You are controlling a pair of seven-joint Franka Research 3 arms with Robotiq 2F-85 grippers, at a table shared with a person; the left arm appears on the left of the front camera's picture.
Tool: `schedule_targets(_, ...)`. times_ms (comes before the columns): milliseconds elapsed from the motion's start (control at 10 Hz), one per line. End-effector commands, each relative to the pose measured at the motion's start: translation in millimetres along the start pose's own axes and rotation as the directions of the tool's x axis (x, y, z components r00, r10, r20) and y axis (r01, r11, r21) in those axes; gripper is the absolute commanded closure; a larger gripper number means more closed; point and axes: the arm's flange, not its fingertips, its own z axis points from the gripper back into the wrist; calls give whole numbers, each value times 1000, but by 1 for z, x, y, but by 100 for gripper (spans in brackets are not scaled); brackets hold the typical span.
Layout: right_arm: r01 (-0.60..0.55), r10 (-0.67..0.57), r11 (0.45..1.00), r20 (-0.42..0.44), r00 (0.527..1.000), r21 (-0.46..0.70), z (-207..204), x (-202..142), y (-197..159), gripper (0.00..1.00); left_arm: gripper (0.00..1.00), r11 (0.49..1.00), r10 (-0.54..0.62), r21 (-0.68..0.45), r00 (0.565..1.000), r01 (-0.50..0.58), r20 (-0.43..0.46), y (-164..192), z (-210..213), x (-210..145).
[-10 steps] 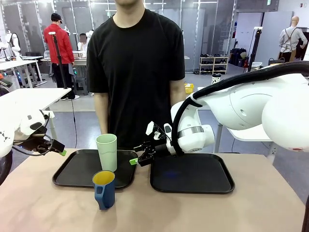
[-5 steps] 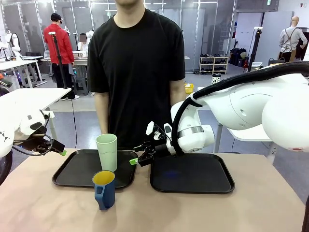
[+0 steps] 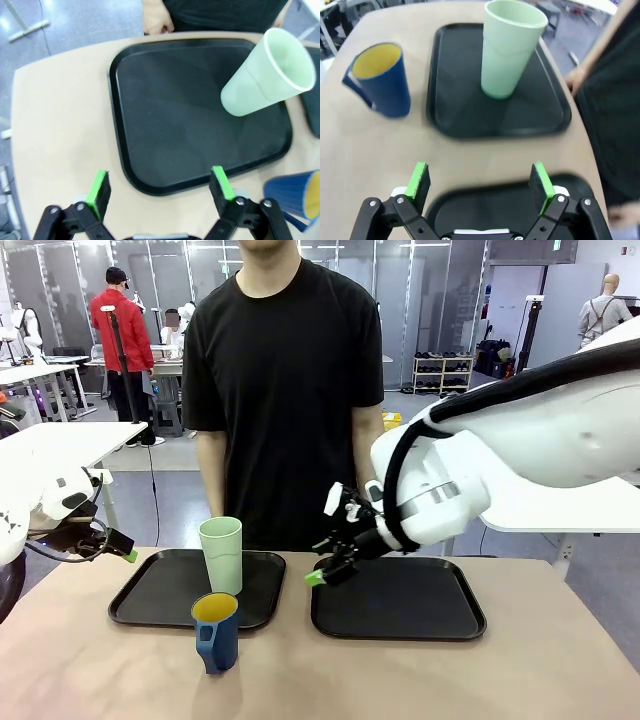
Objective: Sort and store the cups by type.
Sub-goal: Pick up the Handle plastic cup and place it into the empty Flat Tray.
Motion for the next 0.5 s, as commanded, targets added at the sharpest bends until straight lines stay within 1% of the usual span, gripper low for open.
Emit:
schedule_targets(0, 50, -48, 999, -209, 977, 1, 50, 5, 22, 0, 0, 1000, 1, 1, 1000, -1, 4, -1, 2, 1)
schedule_targets(100, 55, -59, 998, -258, 964, -21, 72, -2, 28, 0, 0, 1000, 1, 1, 1000, -1, 4, -1, 2, 1)
schedule_targets(200, 86, -99, 995, -340, 935, -53, 97, -12, 37, 0, 0, 1000, 1, 1, 1000, -1, 4, -1, 2, 1)
schedule_targets(300, 112, -132, 991, -442, 887, -73, 122, -24, 46, 0, 0, 1000, 1, 1, 1000, -1, 4, -1, 2, 1)
schedule_targets(400, 141, -178, 984, -507, 843, -111, 142, -36, 51, 0, 0, 1000, 1, 1, 1000, -1, 4, -1, 2, 1)
